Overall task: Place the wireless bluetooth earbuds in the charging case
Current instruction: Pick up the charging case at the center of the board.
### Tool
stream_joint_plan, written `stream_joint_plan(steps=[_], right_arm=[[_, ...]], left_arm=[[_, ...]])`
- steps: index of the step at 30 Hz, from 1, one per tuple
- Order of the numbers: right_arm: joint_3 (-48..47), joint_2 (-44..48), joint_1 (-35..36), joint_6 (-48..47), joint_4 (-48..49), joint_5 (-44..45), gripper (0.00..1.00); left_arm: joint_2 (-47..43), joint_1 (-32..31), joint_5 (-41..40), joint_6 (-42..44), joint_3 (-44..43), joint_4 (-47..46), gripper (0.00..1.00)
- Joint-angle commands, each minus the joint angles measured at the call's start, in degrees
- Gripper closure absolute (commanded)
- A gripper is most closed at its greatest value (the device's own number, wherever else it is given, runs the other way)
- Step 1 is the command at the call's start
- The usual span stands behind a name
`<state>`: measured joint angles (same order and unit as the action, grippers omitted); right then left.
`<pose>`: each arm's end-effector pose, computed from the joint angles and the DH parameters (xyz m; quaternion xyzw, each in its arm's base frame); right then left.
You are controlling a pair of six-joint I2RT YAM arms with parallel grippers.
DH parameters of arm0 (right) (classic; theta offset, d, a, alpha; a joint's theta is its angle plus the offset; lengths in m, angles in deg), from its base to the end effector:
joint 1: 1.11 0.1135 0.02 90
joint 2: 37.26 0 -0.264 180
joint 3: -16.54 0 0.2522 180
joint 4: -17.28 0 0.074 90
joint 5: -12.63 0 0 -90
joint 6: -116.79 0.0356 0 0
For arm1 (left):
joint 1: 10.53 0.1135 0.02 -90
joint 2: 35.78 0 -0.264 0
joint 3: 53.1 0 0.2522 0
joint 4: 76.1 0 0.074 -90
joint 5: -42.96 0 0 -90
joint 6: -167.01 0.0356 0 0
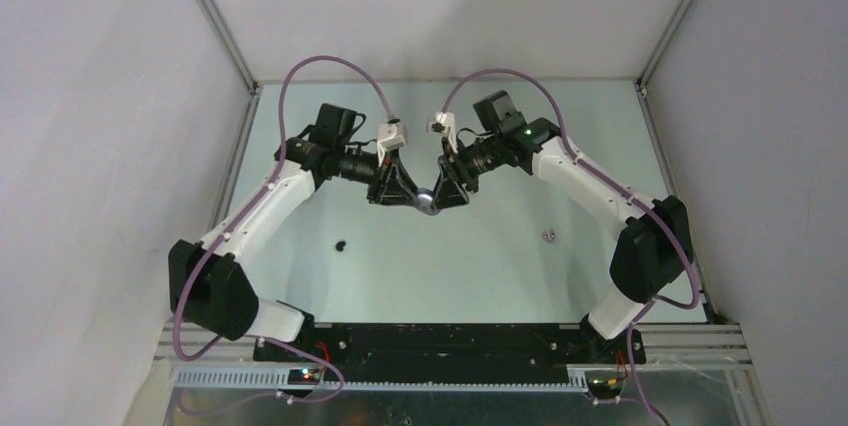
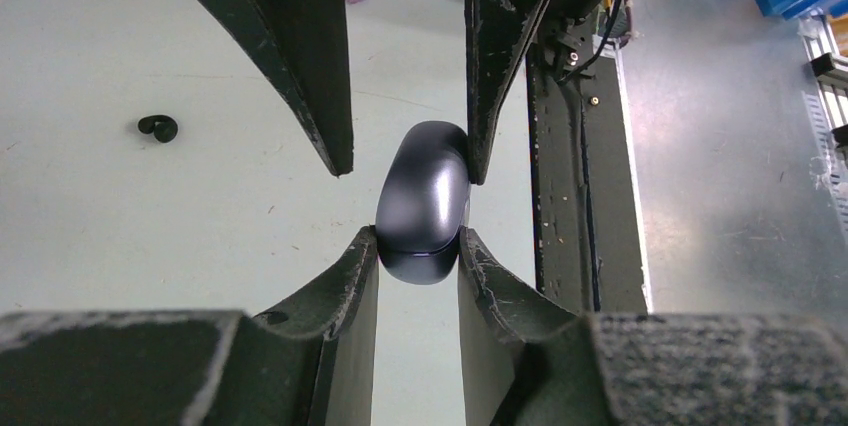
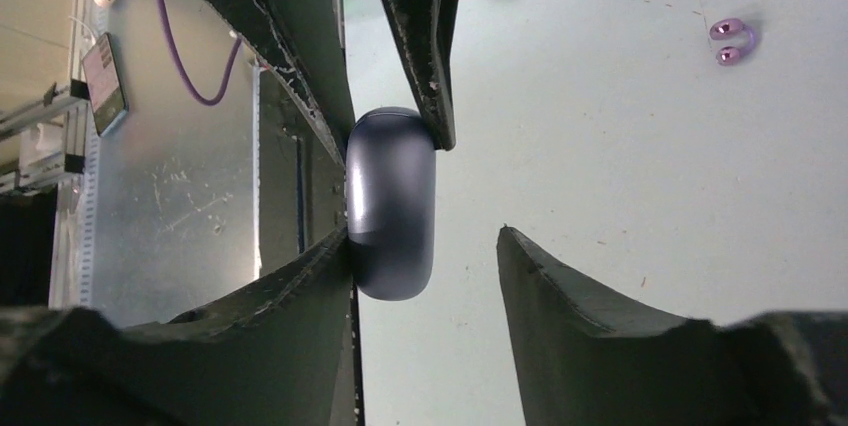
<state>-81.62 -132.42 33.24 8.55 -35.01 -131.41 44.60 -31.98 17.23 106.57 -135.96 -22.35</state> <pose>0.2789 0.2255 0.3177 -0.5117 0.6788 0.4652 0.2471 0.2524 -0.1336 0.3149 0.5032 0.6451 -0.4807 0.3156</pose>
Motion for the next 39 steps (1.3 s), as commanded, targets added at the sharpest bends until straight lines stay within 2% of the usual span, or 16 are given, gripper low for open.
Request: stream_joint_plan(steps=[1,8,10,12,13,16,17,19,20,21,22,24,28,33,38,39], right_arm=[[-1.9,0.5,0.7,-4.6,-3.1,0.6,0.43],[-1.9,0.6,0.6,-4.7,-3.1,0.3,0.51],[-1.9,0.7,0.6,-4.7,-2.9,-0.3,0.57],[-1.9,0.9,0.6,-4.8,-2.9,-0.8,0.76],[-1.9,1.1,0.6,-4.9,-3.1,-1.0,0.79],[-1.9,1.3,0.5,-5.6,-3.5,-1.4,1.0],[-2.0,1.4,0.5,-5.6,-3.6,-1.5,1.0],[-2.1,1.5,0.5,-5.4,-3.7,-1.6,1.0],[-2.3,1.5,0.5,-5.2,-3.7,-1.7,1.0],[-2.6,1.7,0.4,-4.9,-3.7,-1.8,1.0],[-2.7,1.8,0.2,-4.6,-3.7,-1.9,1.0],[-3.4,2.0,-0.2,-3.9,-3.6,-3.7,1.0],[-4.2,2.5,-1.8,-1.6,-3.2,-7.7,1.0],[-4.1,2.5,-2.1,0.8,-2.0,-9.2,1.0],[-4.2,1.1,0.2,1.5,-1.4,-8.0,1.0],[-4.3,0.5,0.4,1.9,-1.0,-7.9,1.0]], left_arm=[[-0.1,-0.4,1.2,0.5,-1.2,0.2,1.0],[0.2,-0.4,1.0,0.6,-1.0,0.1,1.0],[0.3,-0.4,0.8,0.6,-0.9,0.0,1.0],[0.3,-0.4,0.6,0.6,-0.8,0.0,1.0],[0.4,-0.4,0.6,0.6,-0.9,0.0,1.0],[0.4,-0.4,0.5,0.6,-0.7,-0.1,0.96],[0.4,-0.4,0.6,0.6,-0.8,-0.2,0.89],[0.5,-0.4,0.9,0.5,-0.8,-0.1,0.6],[0.4,-0.3,1.0,0.5,-0.8,-0.2,0.36],[0.4,-0.3,1.3,0.5,-0.7,-0.1,0.26],[0.3,-0.4,1.5,0.5,-0.7,-0.2,0.11],[0.5,-0.4,2.2,0.8,-0.7,0.1,0.02],[2.3,-0.3,4.7,6.0,-2.7,8.0,0.01],[9.0,-0.5,8.2,21.8,-10.4,24.8,0.01],[16.6,-0.9,10.7,43.0,-18.6,49.1,0.01],[18.3,-0.9,10.9,43.8,-20.1,51.3,0.01]])
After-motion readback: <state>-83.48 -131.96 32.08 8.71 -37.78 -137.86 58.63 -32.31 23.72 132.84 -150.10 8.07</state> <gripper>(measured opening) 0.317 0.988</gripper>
